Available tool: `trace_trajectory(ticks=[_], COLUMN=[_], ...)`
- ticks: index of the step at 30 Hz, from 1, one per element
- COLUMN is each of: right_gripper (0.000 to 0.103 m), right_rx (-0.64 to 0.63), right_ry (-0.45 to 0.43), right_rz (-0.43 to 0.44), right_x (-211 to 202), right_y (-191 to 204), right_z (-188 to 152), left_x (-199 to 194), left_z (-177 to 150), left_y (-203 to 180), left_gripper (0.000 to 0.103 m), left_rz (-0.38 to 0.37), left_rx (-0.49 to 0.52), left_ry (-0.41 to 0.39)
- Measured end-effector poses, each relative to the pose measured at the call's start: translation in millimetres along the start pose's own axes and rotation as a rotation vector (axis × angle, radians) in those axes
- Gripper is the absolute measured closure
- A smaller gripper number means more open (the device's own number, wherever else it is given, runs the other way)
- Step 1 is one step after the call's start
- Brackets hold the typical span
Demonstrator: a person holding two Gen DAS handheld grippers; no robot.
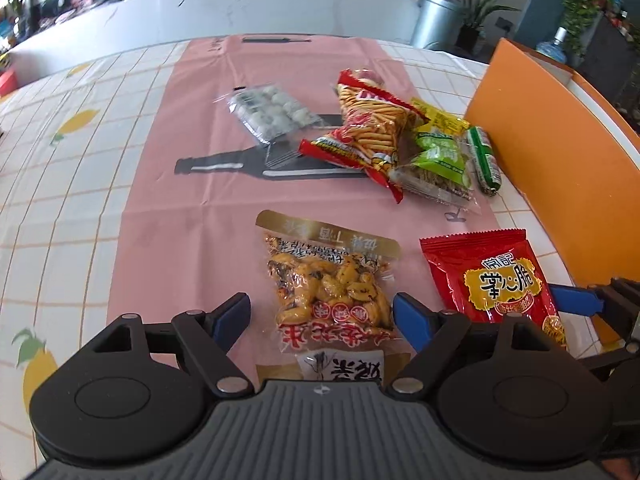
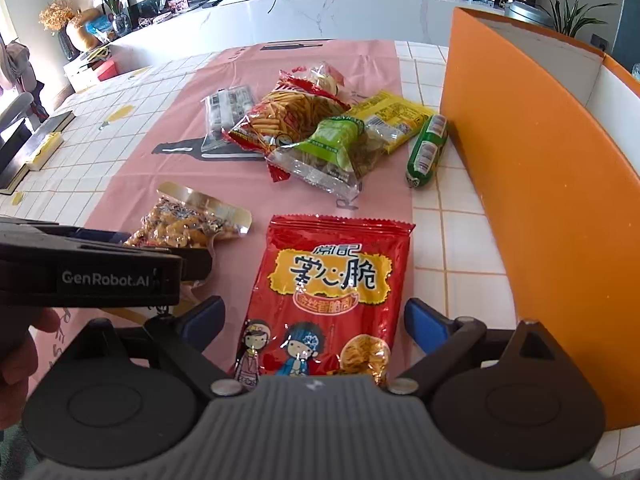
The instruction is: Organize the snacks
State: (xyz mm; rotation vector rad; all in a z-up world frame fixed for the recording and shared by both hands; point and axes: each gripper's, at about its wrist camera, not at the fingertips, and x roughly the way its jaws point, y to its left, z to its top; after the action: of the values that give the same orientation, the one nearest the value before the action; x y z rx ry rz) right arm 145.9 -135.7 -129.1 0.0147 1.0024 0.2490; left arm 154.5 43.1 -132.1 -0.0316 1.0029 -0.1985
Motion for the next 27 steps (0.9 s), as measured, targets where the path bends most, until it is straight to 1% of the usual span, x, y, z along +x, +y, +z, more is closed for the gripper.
trace_trajectory(ticks=[3,4,6,10,14,16,19,23,27], right_gripper=[0.021,0.022,0.023,0.027,0.030,0.036,0.037,0.037,0.037], right_rx=[0.019,0.021,0.020,-0.008,-0.040,-0.047,-0.038,-0.009,0.010], right_ry=[0.012,0.011,0.007,0.003,0.003,-0.001,-0.001,-0.013,-0.019], right_rz=[0.005,0.004,-0.002,-0.022,-0.052,-0.053,-0.049,-0.034,-0.004], right_x=[3.8,4.7,5.8,6.4,7.2,6.3,5.2,1.3,-1.9], right_y=[-2.3,-2.5,-1.9,3.0,8.1,9.0,7.2,2.4,-0.3], right_z=[0.4,0.7,1.6,0.5,-0.2,-0.8,-0.8,0.1,0.9], left_x=[0.6,0.7,0.5,-1.5,-2.5,-3.1,-4.7,-8.3,-13.5], left_z=[-2.6,-3.4,-5.2,-6.5,-7.0,-7.2,-7.3,-6.5,-6.4], left_y=[1.9,2.1,1.5,-1.3,-2.5,0.2,4.0,3.5,2.7], left_gripper=[0.008,0.008,0.012,0.031,0.033,0.034,0.038,0.039,0.039], left_rz=[-0.016,-0.017,-0.025,-0.056,-0.053,-0.062,-0.080,-0.080,-0.113], left_rx=[0.007,0.007,0.015,0.026,0.019,-0.008,-0.042,-0.070,-0.116], left_ry=[-0.038,-0.047,-0.063,-0.077,-0.078,-0.075,-0.074,-0.078,-0.073])
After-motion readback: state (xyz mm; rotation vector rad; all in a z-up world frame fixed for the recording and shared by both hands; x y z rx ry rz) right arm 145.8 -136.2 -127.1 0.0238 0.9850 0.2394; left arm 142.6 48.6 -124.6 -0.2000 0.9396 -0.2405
